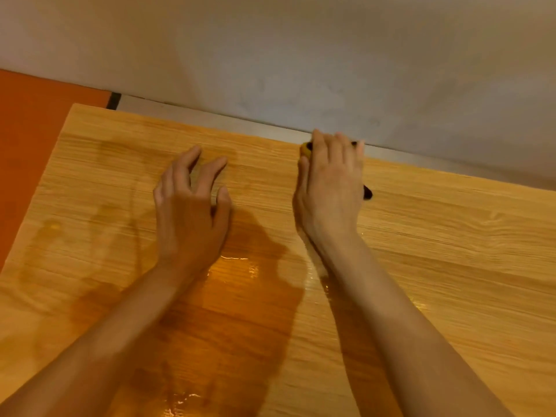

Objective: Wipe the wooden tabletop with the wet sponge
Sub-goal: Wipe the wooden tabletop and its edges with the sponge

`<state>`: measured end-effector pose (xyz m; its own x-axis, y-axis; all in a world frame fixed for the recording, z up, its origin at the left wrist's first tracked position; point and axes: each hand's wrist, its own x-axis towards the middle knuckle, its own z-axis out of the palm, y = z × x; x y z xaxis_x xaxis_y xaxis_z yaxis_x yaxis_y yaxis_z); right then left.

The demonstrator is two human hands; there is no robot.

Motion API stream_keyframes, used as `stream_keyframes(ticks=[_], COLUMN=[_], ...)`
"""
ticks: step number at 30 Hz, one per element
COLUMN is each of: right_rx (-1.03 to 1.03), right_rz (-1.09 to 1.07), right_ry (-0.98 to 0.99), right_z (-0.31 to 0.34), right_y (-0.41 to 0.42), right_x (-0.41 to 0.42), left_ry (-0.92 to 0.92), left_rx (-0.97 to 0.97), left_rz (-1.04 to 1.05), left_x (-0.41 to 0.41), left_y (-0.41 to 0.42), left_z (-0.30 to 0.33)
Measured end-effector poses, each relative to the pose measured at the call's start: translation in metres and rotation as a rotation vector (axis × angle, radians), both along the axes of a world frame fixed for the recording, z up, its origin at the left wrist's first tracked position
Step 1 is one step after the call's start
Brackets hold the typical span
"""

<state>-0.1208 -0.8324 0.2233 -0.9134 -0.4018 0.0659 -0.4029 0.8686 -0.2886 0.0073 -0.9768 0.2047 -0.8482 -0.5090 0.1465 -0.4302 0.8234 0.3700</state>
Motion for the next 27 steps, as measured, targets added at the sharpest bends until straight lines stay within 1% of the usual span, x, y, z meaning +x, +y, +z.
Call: stream_keyframes(ticks=[2,4,5,7,9,10,11,13,17,20,21,23,27], right_rx=[0.026,0.061,0.073,0.094,0.117,0.120,0.118,0.114,0.102,0.065,0.034,0.025,0.109], right_rz=[0.155,0.222,0.195,0.063,-0.102,-0.139,-0.141,-0.084,0.145,0.266,0.286,0.256,0.051], right_ry=[0.017,0.029,0.022,-0.024,-0.138,-0.193,-0.234,-0.257,-0.223,-0.251,-0.269,-0.297,-0.230], right_z=[0.000,0.005,0.007,0.013,0.021,0.022,0.021,0.019,0.010,0.009,0.009,0.009,0.020], right_y=[-0.025,-0.011,0.008,0.052,0.079,0.077,0.066,0.028,-0.065,-0.095,-0.088,-0.049,0.051], right_x=[-0.002,-0.018,-0.029,-0.055,-0.073,-0.078,-0.079,-0.072,-0.046,-0.040,-0.042,-0.054,-0.075], left_ry=[-0.009,-0.009,-0.007,0.000,0.003,0.001,-0.004,-0.006,-0.011,-0.003,-0.001,0.001,-0.010], left_rx=[0.006,-0.002,-0.005,-0.006,-0.027,-0.038,-0.042,-0.037,-0.029,-0.019,-0.017,-0.014,0.001], left_rz=[-0.001,-0.006,-0.006,-0.004,-0.007,-0.009,-0.013,-0.006,0.018,0.015,0.011,0.003,0.004], left_x=[0.001,0.001,0.001,0.000,0.000,0.000,0.000,-0.001,-0.002,-0.002,-0.001,-0.001,-0.002], left_y=[0.000,-0.001,-0.001,-0.001,-0.001,-0.001,-0.001,-0.001,0.002,0.003,0.003,0.003,-0.001], left_z=[0.001,0.000,0.000,-0.002,-0.002,-0.002,-0.001,0.001,0.005,0.007,0.007,0.007,0.002])
